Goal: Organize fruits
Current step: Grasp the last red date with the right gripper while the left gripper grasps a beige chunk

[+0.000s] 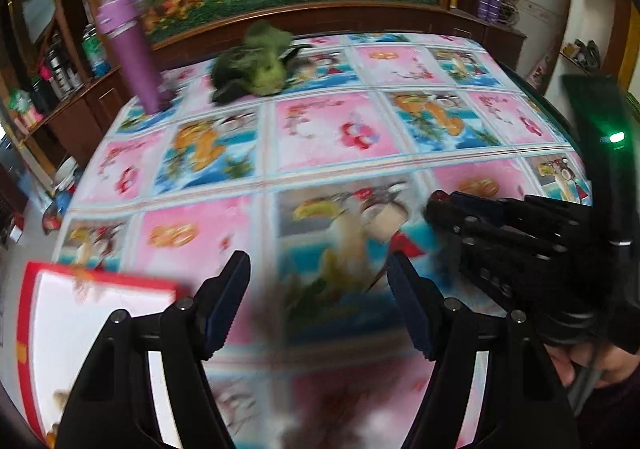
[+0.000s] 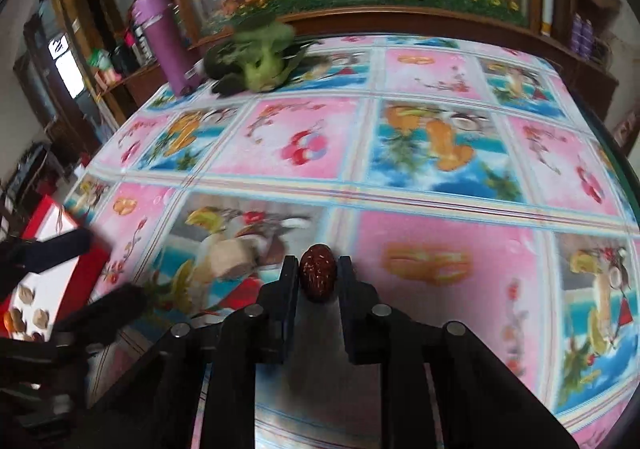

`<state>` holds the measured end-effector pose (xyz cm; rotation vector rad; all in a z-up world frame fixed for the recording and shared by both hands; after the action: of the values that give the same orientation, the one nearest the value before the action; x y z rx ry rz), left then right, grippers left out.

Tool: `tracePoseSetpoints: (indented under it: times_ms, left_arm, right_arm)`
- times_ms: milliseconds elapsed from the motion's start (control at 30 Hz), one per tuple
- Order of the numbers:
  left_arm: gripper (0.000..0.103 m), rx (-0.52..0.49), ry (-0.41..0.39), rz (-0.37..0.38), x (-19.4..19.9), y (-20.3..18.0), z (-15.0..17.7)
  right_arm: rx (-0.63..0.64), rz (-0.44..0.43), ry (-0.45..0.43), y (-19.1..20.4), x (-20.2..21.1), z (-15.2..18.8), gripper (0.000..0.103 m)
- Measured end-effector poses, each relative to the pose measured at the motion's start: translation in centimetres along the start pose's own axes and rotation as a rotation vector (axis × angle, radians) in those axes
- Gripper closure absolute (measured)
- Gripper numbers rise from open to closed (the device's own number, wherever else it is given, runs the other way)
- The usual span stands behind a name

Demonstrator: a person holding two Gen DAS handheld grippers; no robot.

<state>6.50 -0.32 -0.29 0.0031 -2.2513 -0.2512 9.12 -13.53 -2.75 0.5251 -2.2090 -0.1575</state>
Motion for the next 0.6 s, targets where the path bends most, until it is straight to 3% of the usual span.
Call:
tracePoseSetpoints:
  times_ms: [233, 400, 467, 600]
  left_arm:
    - [0.033, -0.028, 0.016, 0.029, -2.4, -3.0, -1.6]
    - [0.057, -0.019, 0.063, 0.055, -4.1, -3.5, -1.4]
    - [0.076, -0.019, 0.075, 0.068, -4.4, -3.7, -1.1]
    - [0.08, 0.016, 0.05, 0.074, -3.5, -2.9, -1.2]
  right_arm:
    - [-0.126, -0.002, 0.013, -2.7, 1.0, -0.2, 0.085]
    - [-0.135, -0.024, 0.002, -2.4, 1.4, -0.3, 0.085]
    - [-0.138, -0.02, -0.003, -2.5, 1.4, -0.3, 0.085]
    - [-0.118, -0.03, -0.03, -1.7, 1.7, -0.6, 0.085]
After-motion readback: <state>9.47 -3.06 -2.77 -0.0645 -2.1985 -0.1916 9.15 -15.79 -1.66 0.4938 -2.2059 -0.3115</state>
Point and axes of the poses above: each gripper's, at about its wrist camera, not at the fingertips, and x roughly against the way its jaws point, y to its left, z to its underside, the point moved 7 cm from there along -x, roughly the way its jaws point, and after that the axes turned 9 degrees about -z, right-handed, at the moved point
